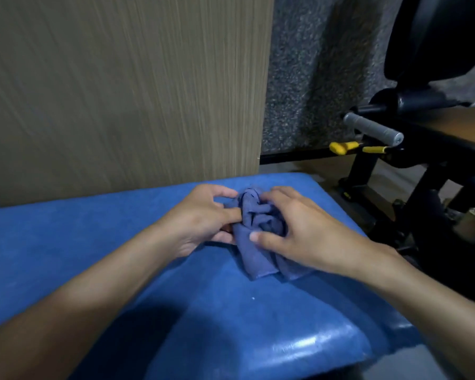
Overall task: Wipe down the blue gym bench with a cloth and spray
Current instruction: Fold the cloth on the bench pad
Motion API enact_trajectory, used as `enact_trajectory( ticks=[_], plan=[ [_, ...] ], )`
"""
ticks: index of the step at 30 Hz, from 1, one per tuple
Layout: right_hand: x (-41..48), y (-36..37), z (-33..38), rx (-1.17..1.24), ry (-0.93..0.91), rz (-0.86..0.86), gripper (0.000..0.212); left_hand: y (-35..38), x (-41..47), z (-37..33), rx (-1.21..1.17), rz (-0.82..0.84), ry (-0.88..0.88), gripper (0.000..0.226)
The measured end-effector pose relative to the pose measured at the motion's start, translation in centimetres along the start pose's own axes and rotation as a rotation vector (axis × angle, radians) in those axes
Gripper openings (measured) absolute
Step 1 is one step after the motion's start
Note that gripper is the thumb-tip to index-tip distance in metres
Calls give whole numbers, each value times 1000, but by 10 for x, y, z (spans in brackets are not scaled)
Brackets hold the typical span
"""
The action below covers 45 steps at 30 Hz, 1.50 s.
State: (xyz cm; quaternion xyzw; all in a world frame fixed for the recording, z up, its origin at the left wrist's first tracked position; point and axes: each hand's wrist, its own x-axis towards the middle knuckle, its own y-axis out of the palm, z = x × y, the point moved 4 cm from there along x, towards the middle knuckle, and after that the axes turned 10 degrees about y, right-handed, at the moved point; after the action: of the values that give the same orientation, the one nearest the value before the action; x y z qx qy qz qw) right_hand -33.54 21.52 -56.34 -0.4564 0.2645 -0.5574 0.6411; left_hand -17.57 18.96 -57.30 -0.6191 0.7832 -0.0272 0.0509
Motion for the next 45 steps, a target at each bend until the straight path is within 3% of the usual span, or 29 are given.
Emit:
enact_trajectory(
  ticks=[2,4,6,8,11,14,16,18,20,22,24,26,28,31,34,36,38,40,42,43,45],
  plan=[
    [0,-11,-1,29,27,-141,13,-3,-7,1,6,-23,-2,46],
    [7,-22,-8,166,164,-195,16,-10,-13,1,17,-39,-10,39],
    [11,-27,-15,520,326,-116,18,-23,-17,-1,73,-29,-11,26],
    [13,-24,-23,671,457,-49,17,-40,-20,-1,161,17,-24,15],
    [15,-16,-32,471,464,-25,25,-56,-15,0,359,14,20,18],
    [20,-12,-27,452,412,-24,19,-51,-2,-6,679,11,299,30],
    [25,-14,-23,359,331,-84,17,-37,3,-6,772,128,485,41],
    [29,-17,-19,302,262,-151,11,-21,5,4,935,250,531,55],
    [29,-15,-16,323,282,-59,22,-11,6,13,1080,282,522,57],
    [25,-11,-13,215,317,87,49,-10,3,11,922,317,523,40],
    [21,-12,-6,83,314,135,60,-17,-1,4,706,308,475,32],
    [18,-14,2,158,267,135,50,-27,-7,3,567,230,385,37],
    [12,-14,8,440,261,213,32,-29,-16,7,575,205,304,45],
    [0,-17,12,655,291,257,19,-23,-29,10,480,207,260,34],
    [-11,-29,25,489,91,60,20,-18,-39,5,291,62,263,39],
    [-20,-35,39,326,-77,-40,30,-13,-42,4,217,-47,277,30],
    [-33,-28,48,109,-192,79,46,-12,-45,4,213,-42,291,22],
    [-44,-25,47,173,-157,213,45,-26,-49,1,237,-12,328,23],
    [-49,-35,41,418,-61,96,35,-46,-52,-8,233,-82,394,41],
    [-50,-38,36,433,-13,10,35,-51,-53,-11,218,-110,390,41],
    [-52,-33,30,287,64,31,47,-40,-58,-15,216,-26,355,24]
  ],
)
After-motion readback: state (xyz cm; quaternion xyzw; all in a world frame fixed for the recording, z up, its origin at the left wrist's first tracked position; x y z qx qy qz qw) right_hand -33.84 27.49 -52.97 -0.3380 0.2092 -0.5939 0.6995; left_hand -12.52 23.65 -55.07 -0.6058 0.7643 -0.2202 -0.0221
